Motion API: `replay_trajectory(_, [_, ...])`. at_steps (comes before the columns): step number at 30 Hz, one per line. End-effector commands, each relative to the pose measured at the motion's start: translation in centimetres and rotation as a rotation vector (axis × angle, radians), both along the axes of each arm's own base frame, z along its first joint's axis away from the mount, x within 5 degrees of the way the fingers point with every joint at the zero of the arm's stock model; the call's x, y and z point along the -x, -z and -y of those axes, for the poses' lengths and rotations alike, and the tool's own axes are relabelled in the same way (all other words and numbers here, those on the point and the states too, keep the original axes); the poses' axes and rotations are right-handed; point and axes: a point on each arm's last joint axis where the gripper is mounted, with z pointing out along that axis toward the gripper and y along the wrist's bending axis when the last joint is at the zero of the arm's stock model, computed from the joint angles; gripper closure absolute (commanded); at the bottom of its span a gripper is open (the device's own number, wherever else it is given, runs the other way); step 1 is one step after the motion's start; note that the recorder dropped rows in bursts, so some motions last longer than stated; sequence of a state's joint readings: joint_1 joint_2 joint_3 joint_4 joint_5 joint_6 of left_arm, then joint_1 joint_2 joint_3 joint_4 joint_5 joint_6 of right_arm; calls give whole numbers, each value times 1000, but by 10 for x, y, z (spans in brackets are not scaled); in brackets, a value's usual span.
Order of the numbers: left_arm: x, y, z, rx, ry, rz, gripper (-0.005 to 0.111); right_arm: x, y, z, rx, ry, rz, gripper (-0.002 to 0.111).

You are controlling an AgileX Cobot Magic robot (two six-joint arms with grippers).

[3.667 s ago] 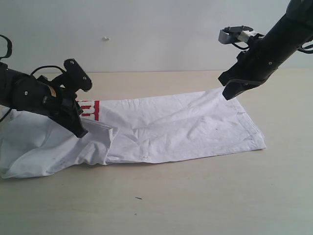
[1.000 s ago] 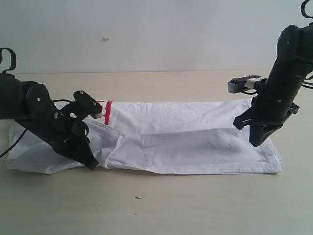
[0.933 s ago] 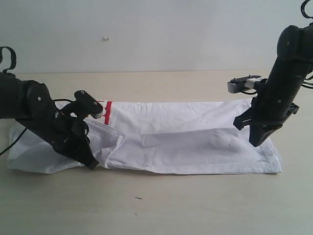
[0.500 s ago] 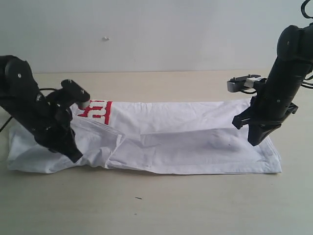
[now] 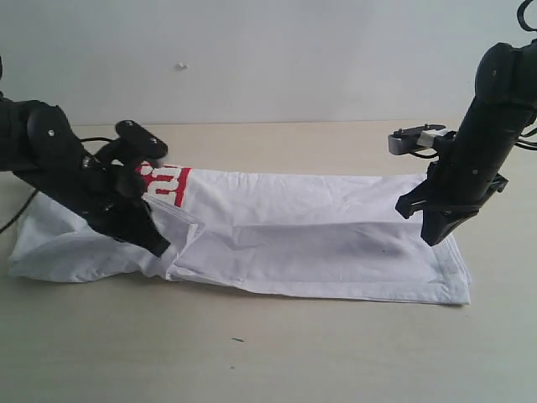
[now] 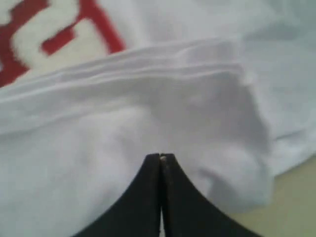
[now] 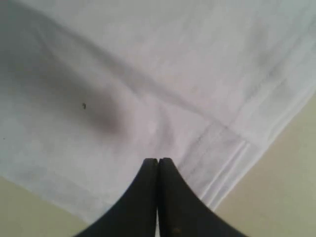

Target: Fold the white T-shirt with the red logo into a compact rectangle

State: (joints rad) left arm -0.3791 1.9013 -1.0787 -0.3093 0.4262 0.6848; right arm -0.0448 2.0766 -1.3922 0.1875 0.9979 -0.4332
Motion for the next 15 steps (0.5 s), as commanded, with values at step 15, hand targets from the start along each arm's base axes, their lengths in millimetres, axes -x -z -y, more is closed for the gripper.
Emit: replay_trajectory(15, [-4, 19, 39, 154, 30, 38, 107, 0, -2, -1, -17, -3, 9, 108])
